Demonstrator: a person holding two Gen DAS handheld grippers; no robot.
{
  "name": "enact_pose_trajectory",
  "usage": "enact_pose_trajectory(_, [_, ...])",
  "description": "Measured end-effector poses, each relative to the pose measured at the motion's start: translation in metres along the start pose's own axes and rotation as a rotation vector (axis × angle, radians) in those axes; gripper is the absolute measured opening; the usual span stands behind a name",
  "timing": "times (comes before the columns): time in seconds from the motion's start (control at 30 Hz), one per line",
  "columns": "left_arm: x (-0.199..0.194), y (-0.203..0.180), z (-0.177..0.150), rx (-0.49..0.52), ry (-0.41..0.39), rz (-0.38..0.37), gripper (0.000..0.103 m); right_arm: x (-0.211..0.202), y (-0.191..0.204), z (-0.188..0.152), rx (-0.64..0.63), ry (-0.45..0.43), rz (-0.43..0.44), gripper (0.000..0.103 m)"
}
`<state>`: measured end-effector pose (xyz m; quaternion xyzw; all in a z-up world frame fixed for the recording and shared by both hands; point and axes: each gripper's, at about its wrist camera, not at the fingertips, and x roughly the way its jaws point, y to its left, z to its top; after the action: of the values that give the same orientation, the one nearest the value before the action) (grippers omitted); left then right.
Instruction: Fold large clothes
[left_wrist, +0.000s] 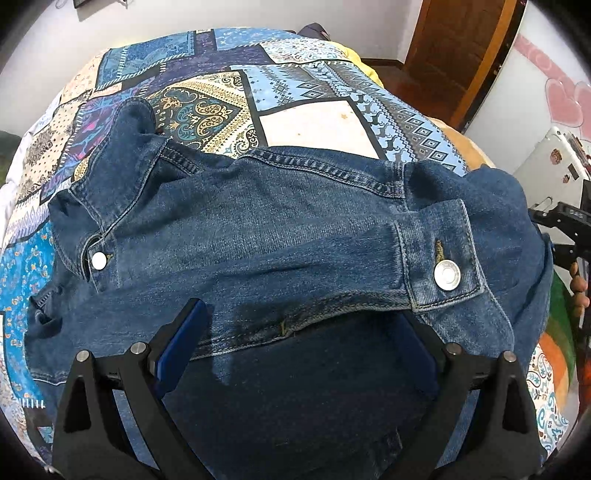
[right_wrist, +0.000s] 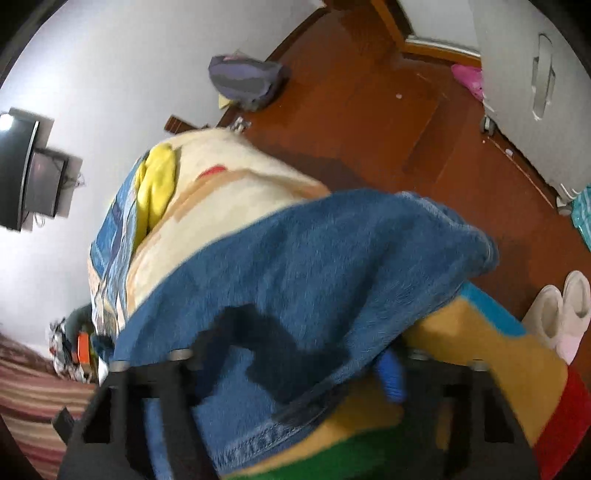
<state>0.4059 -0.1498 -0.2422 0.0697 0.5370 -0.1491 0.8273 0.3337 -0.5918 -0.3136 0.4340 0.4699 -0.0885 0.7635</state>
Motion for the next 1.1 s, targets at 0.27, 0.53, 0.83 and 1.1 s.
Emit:
enact_pose_trajectory(0.27, [-0.032, 0.004, -0.006, 0.016, -0.06, 0.021, 0.097, -0.046, 0.042, 0.002, -0.128, -0.143, 0.025, 0.009])
enact_pose_trajectory(0.53, [-0.1, 0.03, -0.014, -0.026, -0.216, 0.059, 0.097, -0.139, 0.162, -0.02, -0.389, -0.295, 0.18, 0.008])
enact_pose_trajectory(0.83, [-0.165, 0.09, -0.049, -0.123, -0.343, 0.111, 0.098, -0.141, 0.318, -0.108, -0.647, -0.238, 0.383, 0.008])
enact_pose_trajectory(1.1, [-0.18, 0.143, -0.104, -0.214, -0.333, 0.177, 0.098, -0.015, 0.373, -0.211, -0.743, 0.083, 0.339, 0.008])
